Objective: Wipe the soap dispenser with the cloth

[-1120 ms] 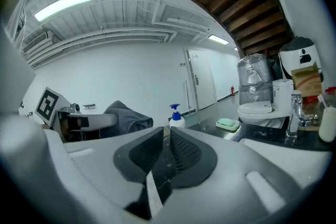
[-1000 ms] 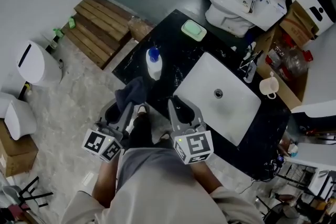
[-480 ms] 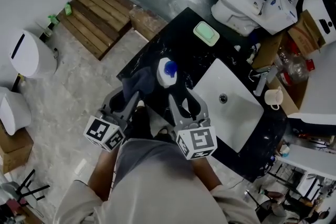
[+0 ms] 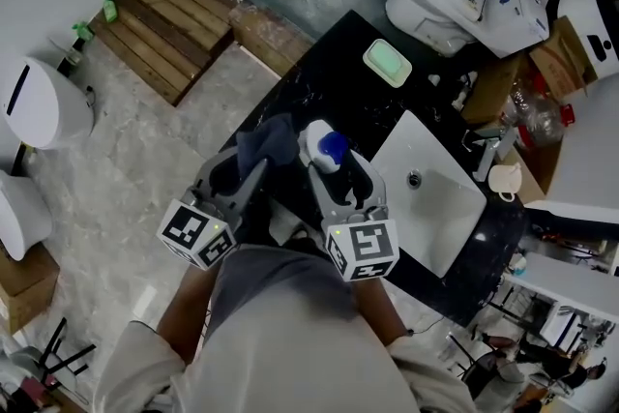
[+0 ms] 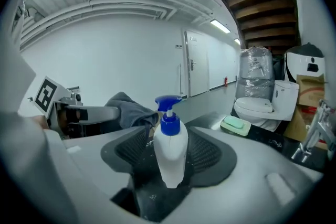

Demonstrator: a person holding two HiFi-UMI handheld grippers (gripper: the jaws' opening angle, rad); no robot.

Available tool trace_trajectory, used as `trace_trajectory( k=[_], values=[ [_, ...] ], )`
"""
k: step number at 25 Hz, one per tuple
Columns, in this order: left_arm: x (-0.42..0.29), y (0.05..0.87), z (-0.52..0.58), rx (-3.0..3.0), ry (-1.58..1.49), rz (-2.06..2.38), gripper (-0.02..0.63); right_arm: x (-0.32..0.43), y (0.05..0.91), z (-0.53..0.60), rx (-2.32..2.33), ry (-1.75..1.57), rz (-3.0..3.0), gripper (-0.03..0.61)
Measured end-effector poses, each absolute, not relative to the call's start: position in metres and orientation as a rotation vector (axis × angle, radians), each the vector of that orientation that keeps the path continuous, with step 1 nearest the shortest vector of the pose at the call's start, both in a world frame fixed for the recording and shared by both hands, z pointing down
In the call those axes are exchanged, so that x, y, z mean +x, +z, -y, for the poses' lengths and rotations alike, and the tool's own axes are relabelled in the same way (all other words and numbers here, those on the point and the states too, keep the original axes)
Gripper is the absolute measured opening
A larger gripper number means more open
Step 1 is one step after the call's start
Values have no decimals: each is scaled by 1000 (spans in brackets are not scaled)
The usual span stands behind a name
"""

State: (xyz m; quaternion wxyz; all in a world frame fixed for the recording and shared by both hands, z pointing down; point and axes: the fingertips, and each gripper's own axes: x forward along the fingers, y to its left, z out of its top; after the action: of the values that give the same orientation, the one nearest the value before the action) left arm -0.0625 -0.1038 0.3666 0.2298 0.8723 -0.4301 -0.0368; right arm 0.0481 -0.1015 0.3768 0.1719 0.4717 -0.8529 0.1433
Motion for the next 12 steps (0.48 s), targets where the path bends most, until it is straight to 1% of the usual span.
trace_trajectory(
  k=[8, 12],
  values=[
    [-65, 370, 128, 2427, -131, 1068, 101, 41, 395, 119, 1365, 365, 2302, 222],
    [-68, 374, 136, 2454, -97, 988, 101, 38, 406, 125, 1345, 359, 2246, 246]
  ],
)
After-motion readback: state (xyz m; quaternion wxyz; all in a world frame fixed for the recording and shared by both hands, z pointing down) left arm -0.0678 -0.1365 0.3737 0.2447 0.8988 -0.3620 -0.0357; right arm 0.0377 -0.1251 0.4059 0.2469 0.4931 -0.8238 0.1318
